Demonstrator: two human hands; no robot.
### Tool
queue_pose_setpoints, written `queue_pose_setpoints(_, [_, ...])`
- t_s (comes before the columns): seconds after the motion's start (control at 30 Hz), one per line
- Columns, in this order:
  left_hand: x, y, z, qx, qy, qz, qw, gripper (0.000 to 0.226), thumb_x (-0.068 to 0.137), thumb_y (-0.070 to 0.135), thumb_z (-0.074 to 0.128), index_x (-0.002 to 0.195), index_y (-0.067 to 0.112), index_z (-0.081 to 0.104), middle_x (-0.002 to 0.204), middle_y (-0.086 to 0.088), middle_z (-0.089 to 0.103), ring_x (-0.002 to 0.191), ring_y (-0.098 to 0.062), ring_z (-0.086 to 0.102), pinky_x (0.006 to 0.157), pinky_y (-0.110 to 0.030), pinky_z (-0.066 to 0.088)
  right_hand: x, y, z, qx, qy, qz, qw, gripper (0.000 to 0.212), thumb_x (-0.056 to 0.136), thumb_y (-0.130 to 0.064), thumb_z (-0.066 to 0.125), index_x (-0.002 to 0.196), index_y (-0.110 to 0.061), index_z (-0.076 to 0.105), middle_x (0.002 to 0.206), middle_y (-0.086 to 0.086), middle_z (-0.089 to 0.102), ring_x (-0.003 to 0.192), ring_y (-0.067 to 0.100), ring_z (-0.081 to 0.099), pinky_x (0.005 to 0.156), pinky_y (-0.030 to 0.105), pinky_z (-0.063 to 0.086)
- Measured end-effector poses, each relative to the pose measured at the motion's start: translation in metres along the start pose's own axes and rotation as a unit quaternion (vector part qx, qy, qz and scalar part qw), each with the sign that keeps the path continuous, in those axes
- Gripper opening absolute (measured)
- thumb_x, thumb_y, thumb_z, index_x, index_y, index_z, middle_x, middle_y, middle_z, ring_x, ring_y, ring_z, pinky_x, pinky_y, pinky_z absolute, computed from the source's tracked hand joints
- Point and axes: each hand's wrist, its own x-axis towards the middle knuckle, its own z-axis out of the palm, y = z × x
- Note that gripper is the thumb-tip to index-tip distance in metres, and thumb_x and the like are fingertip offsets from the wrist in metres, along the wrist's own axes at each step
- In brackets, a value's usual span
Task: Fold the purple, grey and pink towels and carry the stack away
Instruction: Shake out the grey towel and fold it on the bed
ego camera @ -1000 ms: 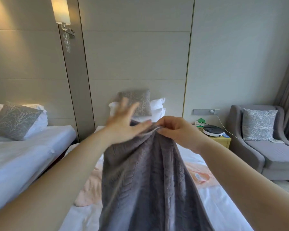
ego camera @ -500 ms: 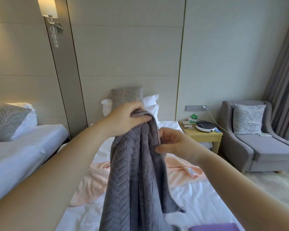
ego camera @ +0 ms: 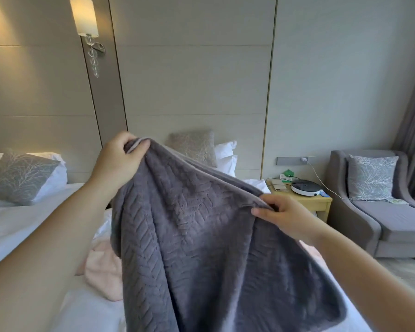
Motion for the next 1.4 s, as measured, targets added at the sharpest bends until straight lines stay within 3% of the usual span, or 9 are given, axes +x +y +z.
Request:
queue_pose_setpoints(0.1, [-0.023,-0.022,0.02,0.069,-0.115,-0.023,0.991,0.044,0.076,0.071,0.056,0.094,0.031,0.053,0.098,0.01,0.059,0.097,-0.021,0.057,0.082,-0.037,0.046,0.011,-0.022,-0.002,-0.022,-0.031,-0.055,0.998,0.014,0.091,-0.026,0.06,0.077,-0.026,0.063,0.068,-0.019,0.059,0.066,-0.006,0.051,0.062,0.013,0.038])
queue_pose_setpoints(0.2, [-0.071,-0.012,0.064,0.001,-0.354,0.045,0.934,0.072,0.059,0.085,0.054,0.121,0.054,0.036,0.134,0.023,0.042,0.124,-0.003,0.041,0.104,-0.028,0.033,0.021,-0.037,0.013,-0.047,-0.085,-0.059,0.994,0.01,0.092,-0.025,0.059,0.088,-0.021,0.067,0.082,-0.012,0.067,0.076,-0.001,0.057,0.07,0.014,0.043])
queue_pose_setpoints(0.3, [-0.098,0.002,0.098,-0.095,-0.461,0.036,0.882,0.052,0.068,0.068,0.065,0.114,0.049,0.05,0.12,0.025,0.056,0.111,0.009,0.051,0.097,-0.02,0.039,0.025,-0.038,0.022,-0.072,-0.122,-0.052,0.989,0.018,0.093,-0.027,0.058,0.102,-0.015,0.067,0.098,0.006,0.069,0.093,0.017,0.062,0.084,0.029,0.047])
queue_pose_setpoints(0.43, [-0.094,0.0,0.108,-0.116,-0.439,0.031,0.891,0.005,0.089,0.032,0.064,0.09,0.027,0.064,0.083,0.011,0.061,0.075,0.003,0.055,0.074,-0.022,0.042,0.021,-0.024,0.018,-0.053,-0.124,-0.049,0.99,0.003,0.087,-0.032,0.065,0.088,-0.03,0.066,0.083,-0.012,0.066,0.076,0.0,0.058,0.067,0.01,0.042])
queue_pose_setpoints(0.7, [-0.06,-0.007,0.076,-0.315,-0.332,-0.133,0.879,0.019,0.084,0.022,0.063,0.095,0.032,0.074,0.104,0.005,0.073,0.105,-0.014,0.065,0.092,-0.028,0.045,-0.001,0.029,-0.015,-0.001,-0.116,0.057,0.992,0.027,0.078,-0.028,0.075,0.075,-0.007,0.058,0.067,-0.003,0.049,0.064,0.009,0.044,0.065,0.026,0.033])
queue_pose_setpoints(1.0, [-0.107,0.006,0.115,-0.167,-0.521,-0.046,0.836,0.053,0.069,0.064,0.063,0.1,0.021,0.066,0.095,0.009,0.066,0.091,-0.006,0.061,0.085,-0.025,0.047,0.01,-0.008,0.001,0.0,-0.104,-0.023,0.994,0.004,0.08,-0.026,0.072,0.08,-0.027,0.068,0.075,-0.014,0.066,0.069,-0.005,0.057,0.064,0.007,0.041])
queue_pose_setpoints(1.17, [-0.108,0.005,0.117,-0.25,-0.448,-0.088,0.854,0.023,0.083,0.044,0.064,0.084,0.022,0.07,0.084,0.008,0.069,0.082,-0.008,0.064,0.074,-0.018,0.049,0.012,-0.008,0.002,0.006,-0.082,-0.035,0.996,0.011,0.078,-0.024,0.075,0.085,-0.029,0.067,0.082,-0.011,0.067,0.075,0.001,0.06,0.071,0.015,0.046])
queue_pose_setpoints(1.3, [-0.097,0.009,0.106,-0.334,-0.443,-0.153,0.818,0.016,0.082,0.031,0.069,0.093,0.021,0.075,0.101,-0.001,0.074,0.095,-0.014,0.069,0.075,-0.018,0.052,0.008,0.006,-0.004,0.071,-0.058,-0.007,0.996,0.011,0.078,-0.01,0.074,0.083,-0.014,0.065,0.08,0.0,0.065,0.074,0.011,0.058,0.076,0.03,0.046])
queue_pose_setpoints(1.4, [-0.097,0.014,0.103,-0.335,-0.475,-0.238,0.778,0.022,0.08,0.036,0.068,0.093,0.019,0.077,0.1,-0.004,0.075,0.094,-0.015,0.07,0.076,-0.021,0.054,0.004,0.007,0.001,0.065,-0.024,-0.021,0.997,0.015,0.077,-0.011,0.075,0.075,-0.022,0.066,0.073,-0.009,0.062,0.07,0.007,0.054,0.071,0.019,0.042])
